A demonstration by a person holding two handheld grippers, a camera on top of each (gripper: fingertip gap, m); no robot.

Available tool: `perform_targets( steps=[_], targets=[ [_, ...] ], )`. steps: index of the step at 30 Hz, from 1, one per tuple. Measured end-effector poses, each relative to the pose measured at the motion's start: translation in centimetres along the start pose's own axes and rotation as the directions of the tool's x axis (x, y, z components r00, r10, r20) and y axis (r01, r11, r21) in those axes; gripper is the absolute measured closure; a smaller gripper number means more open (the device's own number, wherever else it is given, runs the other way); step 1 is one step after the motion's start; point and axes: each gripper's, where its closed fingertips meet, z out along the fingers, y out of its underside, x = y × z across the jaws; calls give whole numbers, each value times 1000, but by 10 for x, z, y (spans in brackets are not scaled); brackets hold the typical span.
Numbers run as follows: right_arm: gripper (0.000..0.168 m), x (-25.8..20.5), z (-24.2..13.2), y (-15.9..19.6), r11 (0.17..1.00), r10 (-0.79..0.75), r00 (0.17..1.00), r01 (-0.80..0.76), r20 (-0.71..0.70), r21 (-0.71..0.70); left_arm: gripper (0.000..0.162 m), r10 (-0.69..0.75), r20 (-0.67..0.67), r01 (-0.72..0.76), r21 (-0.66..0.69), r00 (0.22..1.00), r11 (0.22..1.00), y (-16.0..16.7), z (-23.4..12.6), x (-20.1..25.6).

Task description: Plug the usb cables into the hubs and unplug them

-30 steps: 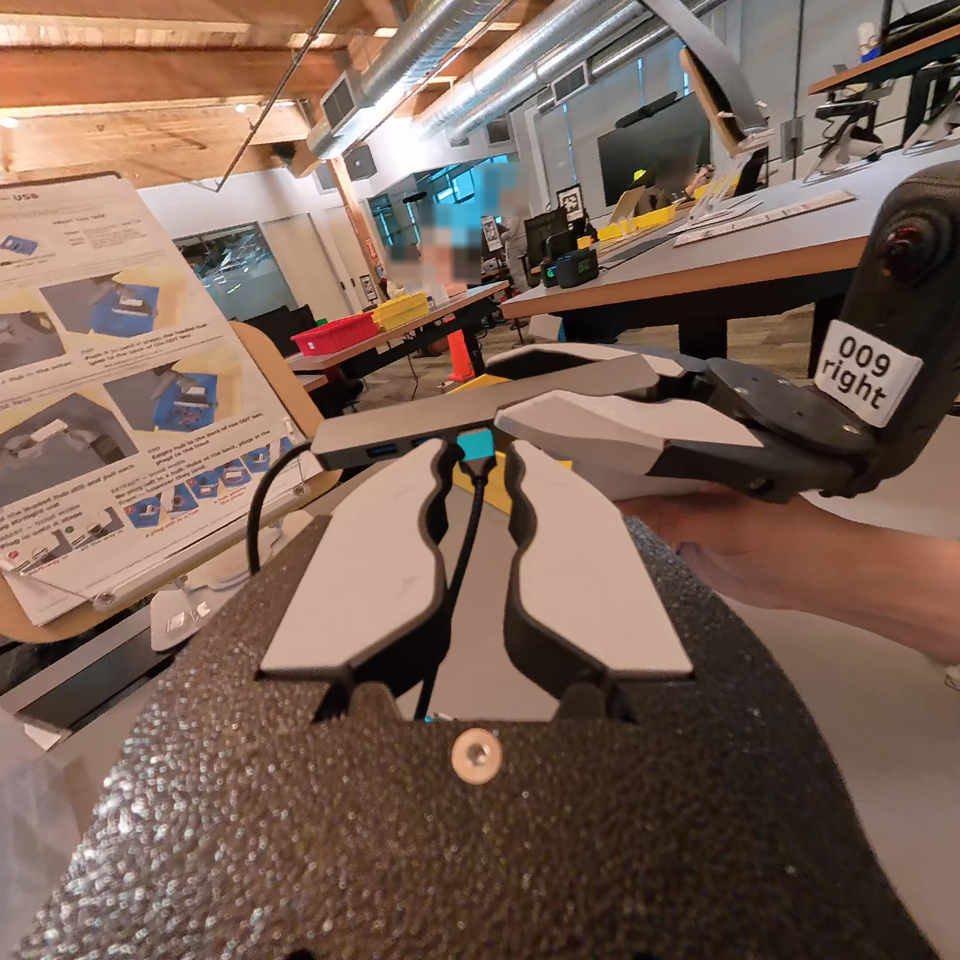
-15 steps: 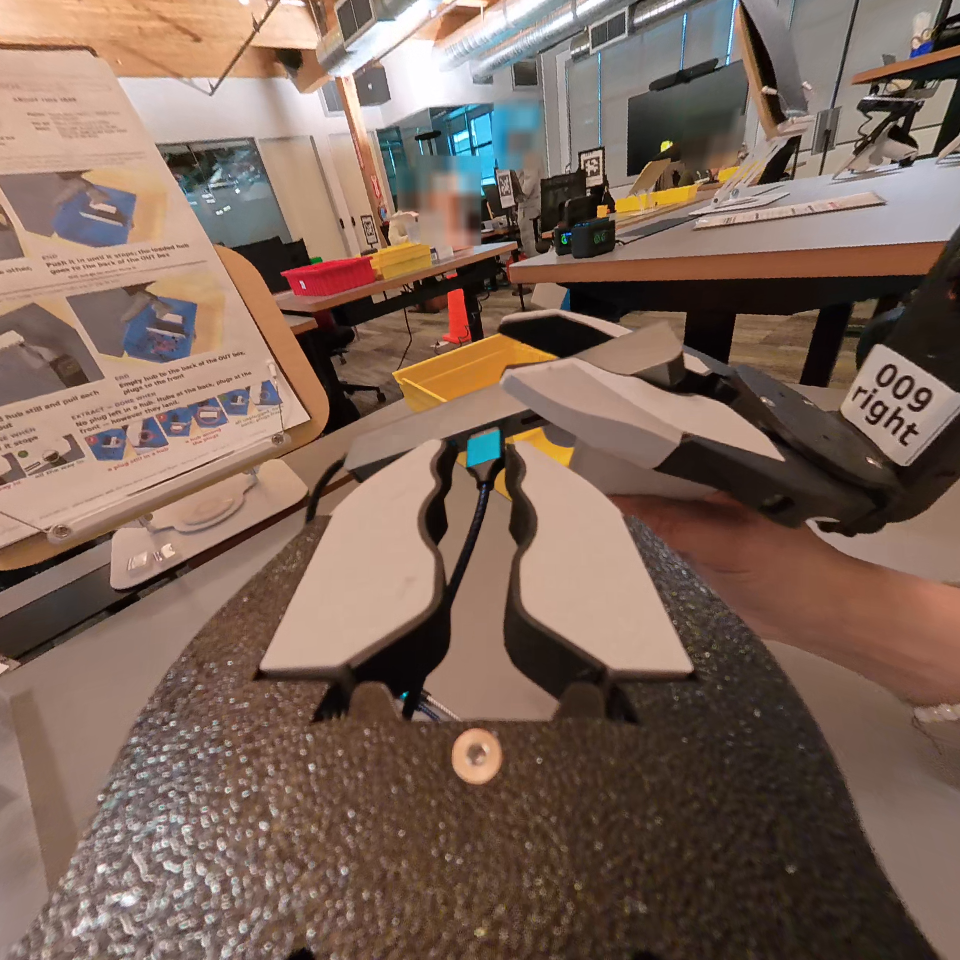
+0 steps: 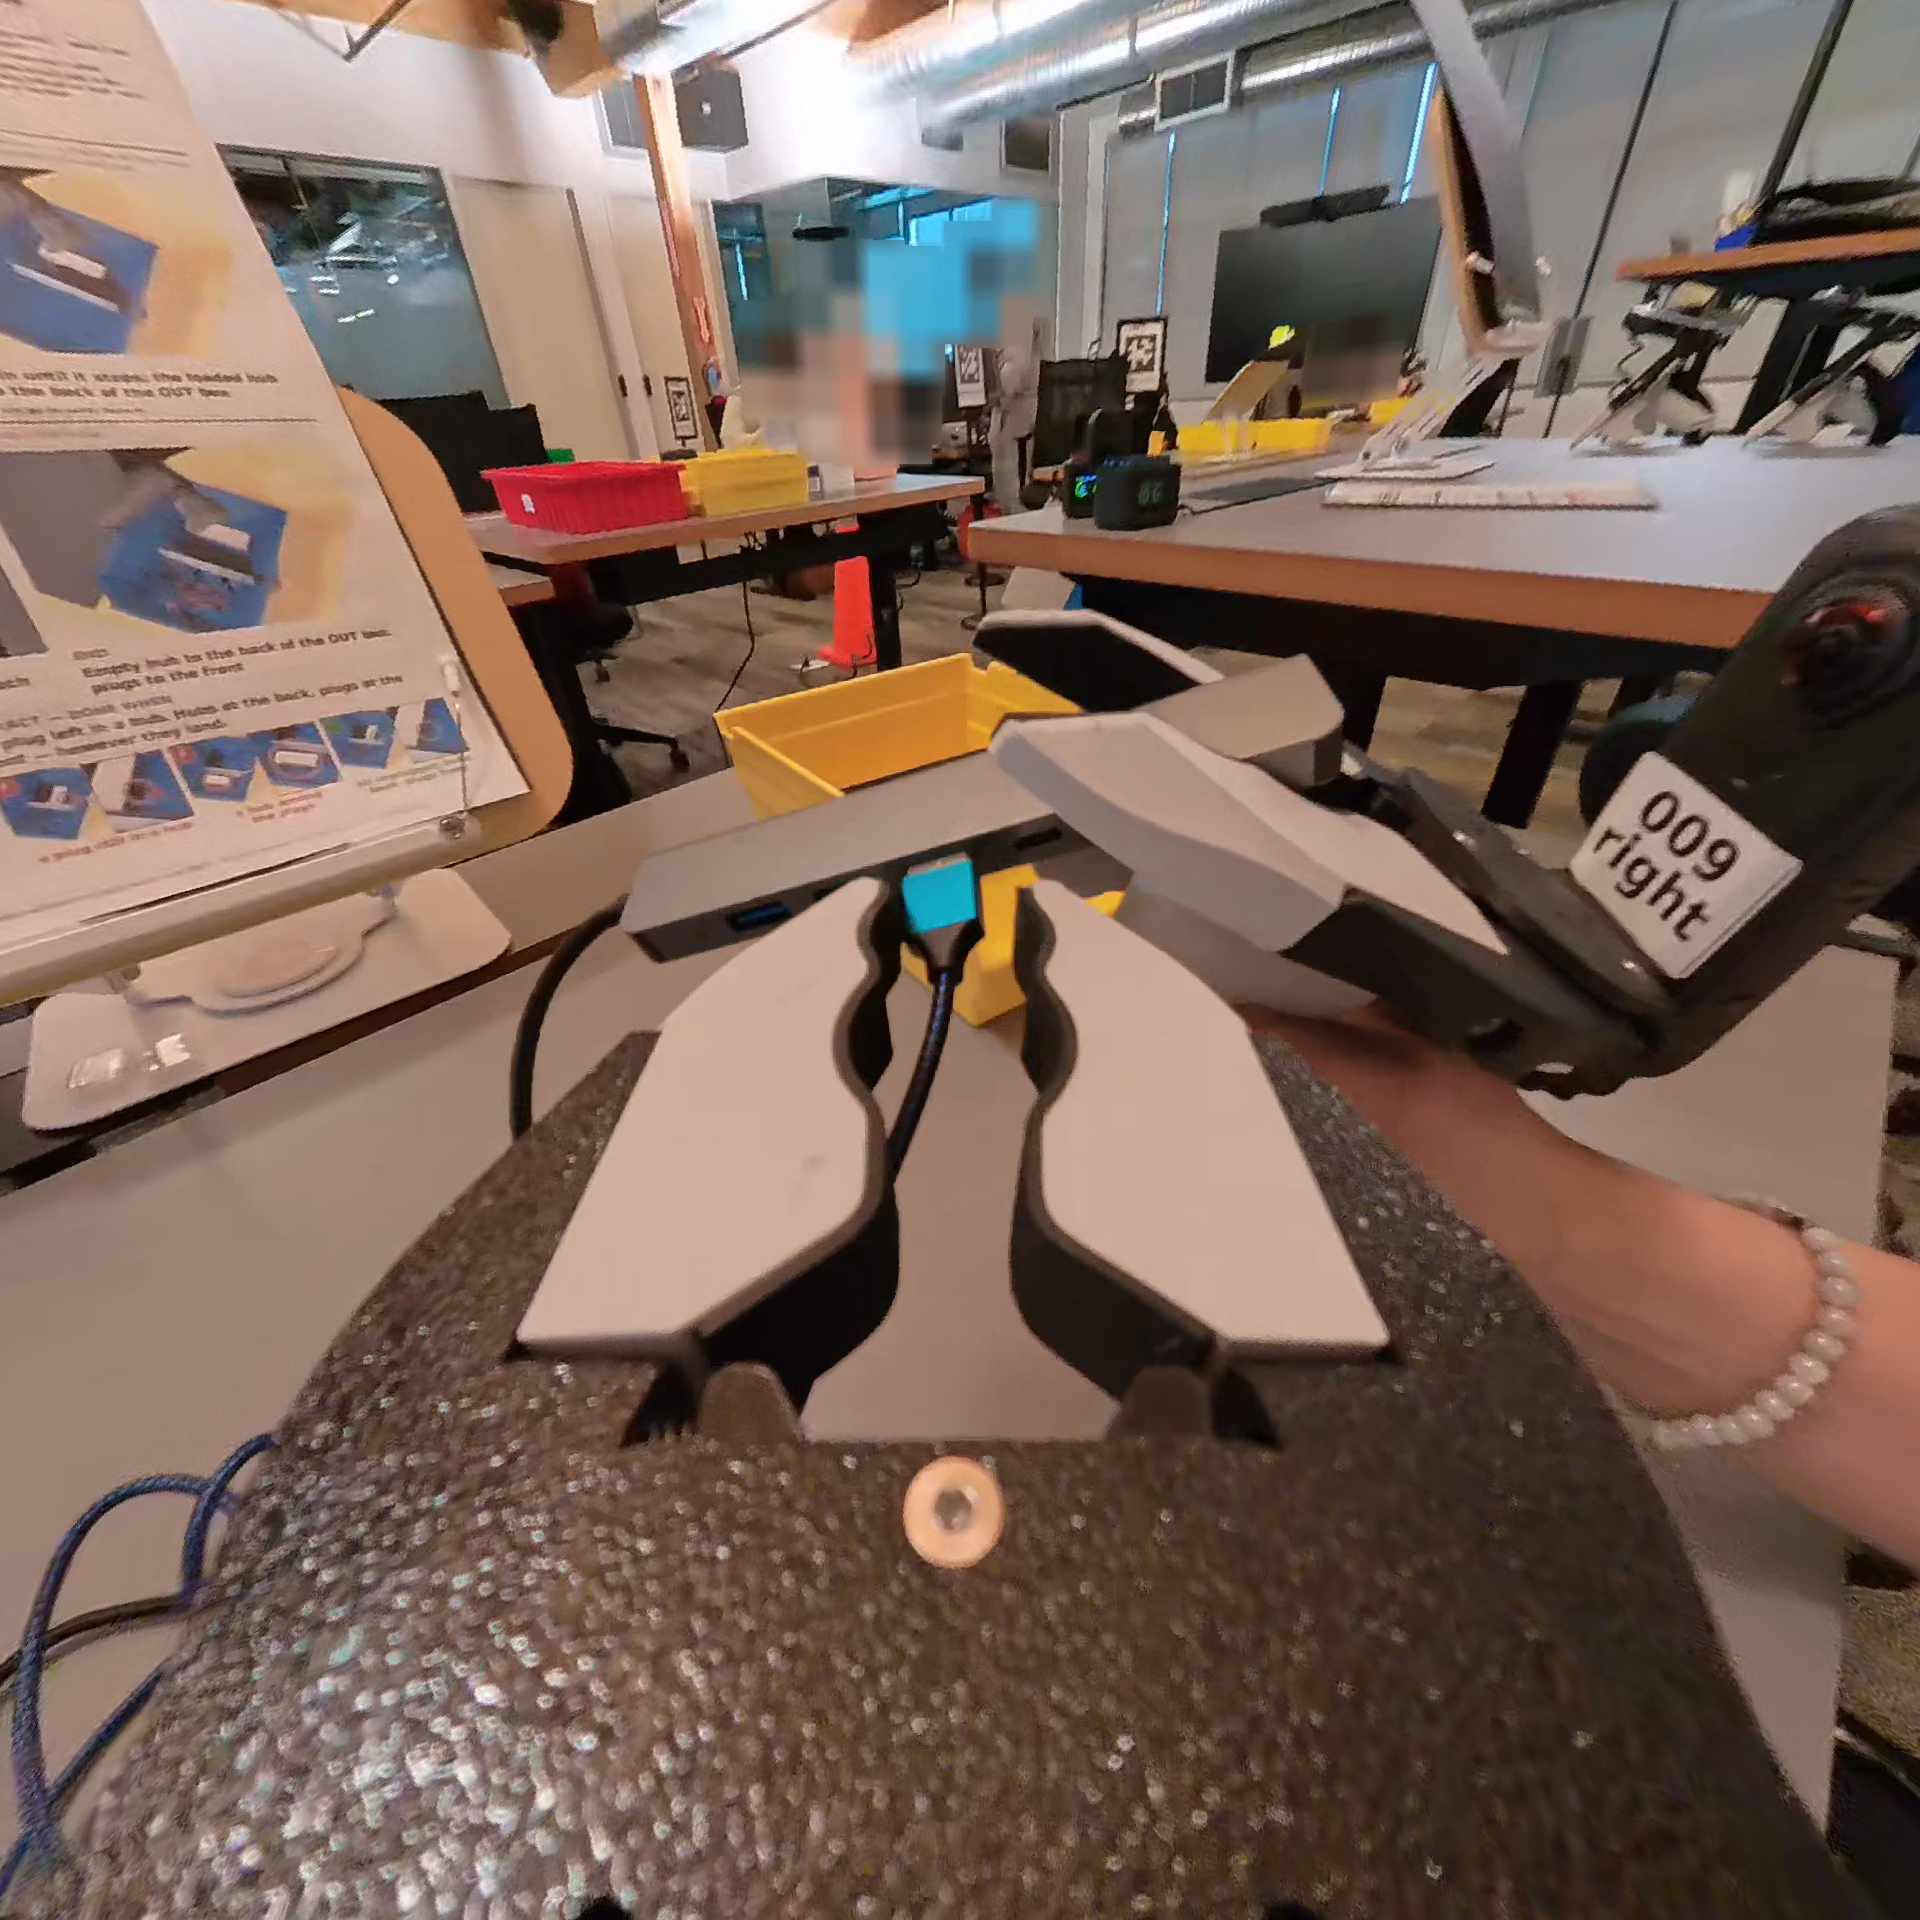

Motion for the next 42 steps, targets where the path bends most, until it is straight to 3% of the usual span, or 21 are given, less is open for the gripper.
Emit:
perform_targets(
  steps=[5, 11, 17, 22, 29, 34, 39, 42],
  targets=[
    [133, 0, 0, 5, 1000, 17, 1000, -17, -6, -4, 148, -12, 11, 12, -4, 1000, 1000, 1, 0, -5],
    [133, 0, 4, 15, 997, 59, 998, -59, 3, -55, 148, 141, 86, -142, 8, 986, 990, -6, -4, -15],
    [130, 1, 6, 26, 981, 166, 986, -165, 2, -98, 148, 393, 161, -392, -42, 905, 919, -12, -6, -25],
    [115, 5, 6, 32, 977, 112, 994, -110, 3, -185, 148, 499, 217, -496, -70, 839, 865, -20, -11, -35],
    [103, 0, 3, 26, 940, 155, 979, -104, 135, -324, 148, 639, 228, -621, -152, 734, 769, -18, -14, -46],
    [117, 3, -2, 35, 890, 166, 978, -95, 124, -446, 148, 698, 168, -679, -162, 696, 716, -10, -10, -35],
    [123, -3, -8, 60, 804, 58, 987, 42, 149, -593, 148, 740, 135, -719, -176, 659, 672, -3, -5, -26],
    [134, -5, -8, 64, 788, 26, 987, 77, 158, -610, 148, 759, 131, -734, -192, 638, 651, 1, -4, -26]
  ],
)
